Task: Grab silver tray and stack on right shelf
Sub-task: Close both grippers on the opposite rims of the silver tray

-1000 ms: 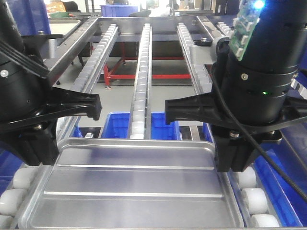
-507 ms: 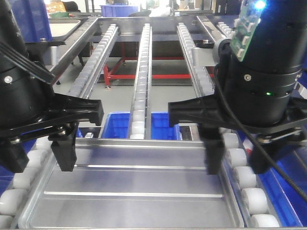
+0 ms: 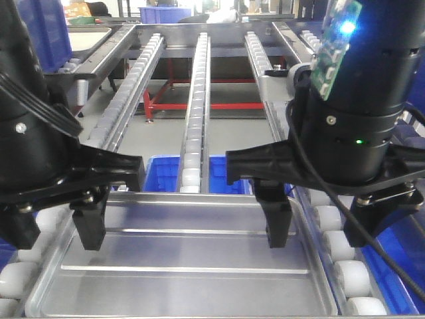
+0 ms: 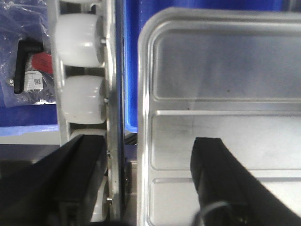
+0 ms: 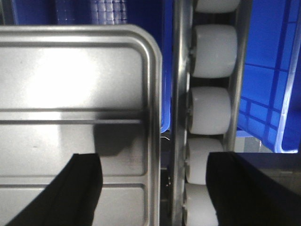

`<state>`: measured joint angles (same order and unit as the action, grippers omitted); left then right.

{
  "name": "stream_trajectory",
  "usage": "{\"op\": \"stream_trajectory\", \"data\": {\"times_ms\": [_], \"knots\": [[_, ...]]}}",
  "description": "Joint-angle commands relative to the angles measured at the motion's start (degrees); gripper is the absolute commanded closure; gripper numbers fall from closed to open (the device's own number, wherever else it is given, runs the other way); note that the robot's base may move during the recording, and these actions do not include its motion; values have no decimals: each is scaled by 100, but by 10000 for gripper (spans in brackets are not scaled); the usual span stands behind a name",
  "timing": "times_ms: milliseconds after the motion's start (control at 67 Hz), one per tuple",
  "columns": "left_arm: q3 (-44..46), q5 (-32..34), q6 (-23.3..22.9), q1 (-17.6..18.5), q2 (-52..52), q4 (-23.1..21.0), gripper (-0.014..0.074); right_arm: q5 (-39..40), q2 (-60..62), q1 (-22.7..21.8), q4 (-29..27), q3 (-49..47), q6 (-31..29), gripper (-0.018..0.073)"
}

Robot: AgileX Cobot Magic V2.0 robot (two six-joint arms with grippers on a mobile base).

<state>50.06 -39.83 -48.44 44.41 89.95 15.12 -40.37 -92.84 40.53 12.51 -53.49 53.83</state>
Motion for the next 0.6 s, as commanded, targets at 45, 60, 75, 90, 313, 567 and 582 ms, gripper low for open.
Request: {"op": "stream_trajectory", "data": {"times_ms": [45, 60, 75, 90, 313, 567, 582], "knots": [[164, 99, -29, -6, -154, 87, 279, 143, 101, -3, 79, -181, -2, -1], [164, 99, -29, -6, -154, 87, 279, 157, 91, -3, 79, -181, -2, -1], [164, 99, -29, -6, -154, 97, 279, 163, 78, -3, 79, -181, -2, -1], [164, 99, -29, -6, -154, 90, 279, 170, 72, -3, 79, -181, -2, -1], [164, 109, -29, -6, -40, 100, 279, 334, 7, -3, 72, -181, 3, -1], [164, 109, -29, -6, -13, 110, 279, 354, -61, -3, 72, -181, 3, -1], [164, 109, -29, -6, -3, 110, 279, 354, -61, -3, 72, -181, 3, -1]]}}
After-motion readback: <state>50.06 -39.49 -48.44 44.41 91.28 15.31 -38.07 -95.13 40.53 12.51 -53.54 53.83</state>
